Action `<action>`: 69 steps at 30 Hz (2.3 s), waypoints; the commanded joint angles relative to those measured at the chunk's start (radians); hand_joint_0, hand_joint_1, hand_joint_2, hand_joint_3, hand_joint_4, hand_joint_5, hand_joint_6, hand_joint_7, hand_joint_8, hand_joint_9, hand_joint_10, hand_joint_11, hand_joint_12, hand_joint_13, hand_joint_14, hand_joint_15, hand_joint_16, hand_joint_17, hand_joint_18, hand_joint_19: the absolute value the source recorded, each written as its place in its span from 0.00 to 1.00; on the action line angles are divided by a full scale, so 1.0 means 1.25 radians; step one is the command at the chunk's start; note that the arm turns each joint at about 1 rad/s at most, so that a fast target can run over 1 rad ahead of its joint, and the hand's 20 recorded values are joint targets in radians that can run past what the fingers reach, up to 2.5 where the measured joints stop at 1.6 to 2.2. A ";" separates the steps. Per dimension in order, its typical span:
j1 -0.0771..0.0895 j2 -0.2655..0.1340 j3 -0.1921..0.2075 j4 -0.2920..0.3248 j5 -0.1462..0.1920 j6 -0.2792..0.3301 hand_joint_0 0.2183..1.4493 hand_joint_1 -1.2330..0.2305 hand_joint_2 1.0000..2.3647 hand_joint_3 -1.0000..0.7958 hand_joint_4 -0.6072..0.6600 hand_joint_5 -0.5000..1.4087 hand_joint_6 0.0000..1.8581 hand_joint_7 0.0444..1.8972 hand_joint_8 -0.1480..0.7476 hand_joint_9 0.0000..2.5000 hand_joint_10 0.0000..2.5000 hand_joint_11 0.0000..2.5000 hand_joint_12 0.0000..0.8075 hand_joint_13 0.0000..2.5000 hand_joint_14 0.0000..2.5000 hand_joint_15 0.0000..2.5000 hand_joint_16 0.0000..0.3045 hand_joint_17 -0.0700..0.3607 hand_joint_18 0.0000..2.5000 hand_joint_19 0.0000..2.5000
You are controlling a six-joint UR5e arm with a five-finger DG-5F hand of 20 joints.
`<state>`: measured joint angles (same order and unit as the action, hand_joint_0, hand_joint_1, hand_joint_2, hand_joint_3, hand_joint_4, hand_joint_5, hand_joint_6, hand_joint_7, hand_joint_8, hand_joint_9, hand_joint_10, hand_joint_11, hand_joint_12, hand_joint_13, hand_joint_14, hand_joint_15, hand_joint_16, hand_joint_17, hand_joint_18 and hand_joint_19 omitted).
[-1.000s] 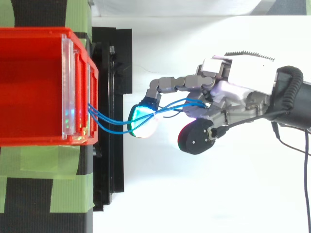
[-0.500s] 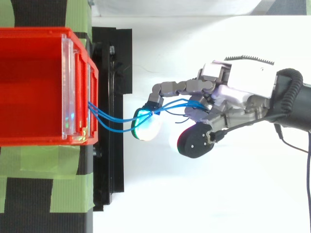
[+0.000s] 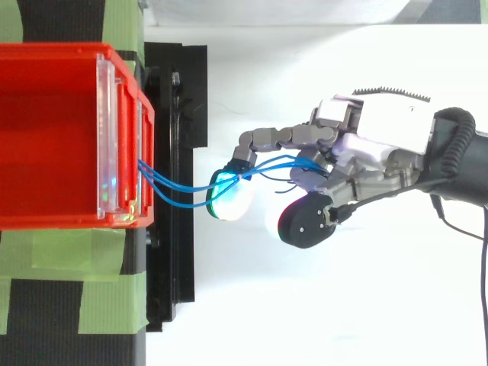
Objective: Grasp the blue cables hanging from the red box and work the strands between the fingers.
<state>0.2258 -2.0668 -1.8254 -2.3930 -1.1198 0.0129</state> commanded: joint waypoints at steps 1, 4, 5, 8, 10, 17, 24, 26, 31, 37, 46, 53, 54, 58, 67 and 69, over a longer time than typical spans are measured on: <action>0.000 -0.001 0.000 0.000 0.000 -0.001 0.46 0.44 0.00 0.00 0.69 0.40 0.02 0.67 0.70 0.75 1.00 1.00 0.84 0.79 1.00 0.66 0.75 0.56 1.00 0.35; 0.000 0.000 0.000 0.000 0.001 0.001 0.46 0.44 0.00 0.00 0.68 0.40 0.02 0.68 0.70 0.75 1.00 1.00 0.84 0.79 1.00 0.66 0.74 0.56 1.00 0.35; 0.000 -0.001 0.000 0.000 0.000 -0.001 0.46 0.44 0.00 0.00 0.68 0.40 0.01 0.68 0.70 0.75 1.00 1.00 0.84 0.79 1.00 0.66 0.74 0.55 1.00 0.34; 0.000 0.000 0.000 0.000 0.000 -0.001 0.47 0.44 0.00 0.00 0.68 0.40 0.01 0.68 0.70 0.75 1.00 1.00 0.84 0.79 1.00 0.66 0.74 0.56 1.00 0.34; 0.000 0.000 0.000 0.000 0.000 0.001 0.46 0.44 0.00 0.00 0.68 0.40 0.01 0.68 0.70 0.74 1.00 1.00 0.85 0.79 1.00 0.65 0.75 0.56 1.00 0.34; 0.000 0.000 0.000 0.000 0.000 -0.001 0.46 0.44 0.00 0.00 0.68 0.39 0.02 0.68 0.71 0.74 1.00 1.00 0.84 0.79 1.00 0.65 0.75 0.56 1.00 0.35; 0.001 0.000 0.000 0.000 0.000 0.001 0.46 0.44 0.00 0.00 0.68 0.39 0.01 0.67 0.71 0.74 1.00 1.00 0.84 0.79 1.00 0.65 0.74 0.55 1.00 0.35; 0.000 -0.001 0.000 0.000 0.000 -0.001 0.46 0.44 0.00 0.00 0.69 0.39 0.02 0.68 0.71 0.74 1.00 1.00 0.84 0.79 1.00 0.65 0.74 0.55 1.00 0.35; 0.000 0.000 0.000 0.000 0.001 -0.001 0.46 0.44 0.00 0.00 0.69 0.38 0.01 0.67 0.71 0.74 1.00 1.00 0.84 0.79 1.00 0.65 0.74 0.55 1.00 0.35; 0.001 0.000 0.000 0.000 0.000 -0.001 0.46 0.45 0.00 0.00 0.69 0.38 0.02 0.68 0.71 0.74 1.00 1.00 0.84 0.79 1.00 0.65 0.74 0.55 1.00 0.35; 0.001 0.000 0.000 0.000 0.000 -0.001 0.46 0.45 0.00 0.00 0.69 0.38 0.02 0.68 0.71 0.74 1.00 1.00 0.84 0.79 1.00 0.65 0.74 0.55 1.00 0.35; 0.001 0.000 0.000 0.000 0.000 -0.001 0.46 0.44 0.00 0.00 0.68 0.37 0.02 0.67 0.71 0.74 1.00 1.00 0.84 0.79 1.00 0.65 0.74 0.55 1.00 0.35; 0.001 -0.001 0.000 0.000 0.001 -0.001 0.46 0.44 0.00 0.00 0.68 0.37 0.02 0.67 0.71 0.74 1.00 1.00 0.84 0.79 1.00 0.65 0.74 0.55 1.00 0.35; 0.001 0.000 0.000 0.000 0.000 -0.001 0.46 0.44 0.00 0.00 0.67 0.37 0.03 0.67 0.71 0.74 1.00 1.00 0.84 0.79 1.00 0.65 0.74 0.55 1.00 0.35; 0.001 0.000 0.000 0.000 0.000 -0.001 0.46 0.44 0.00 0.00 0.67 0.36 0.04 0.67 0.71 0.74 1.00 1.00 0.84 0.79 1.00 0.65 0.74 0.55 1.00 0.35; 0.001 0.000 0.000 0.000 -0.001 0.004 0.46 0.44 0.00 0.00 0.67 0.36 0.04 0.66 0.71 0.74 1.00 1.00 0.84 0.79 1.00 0.65 0.74 0.55 1.00 0.35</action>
<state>0.2270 -2.0668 -1.8255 -2.3930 -1.1199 0.0131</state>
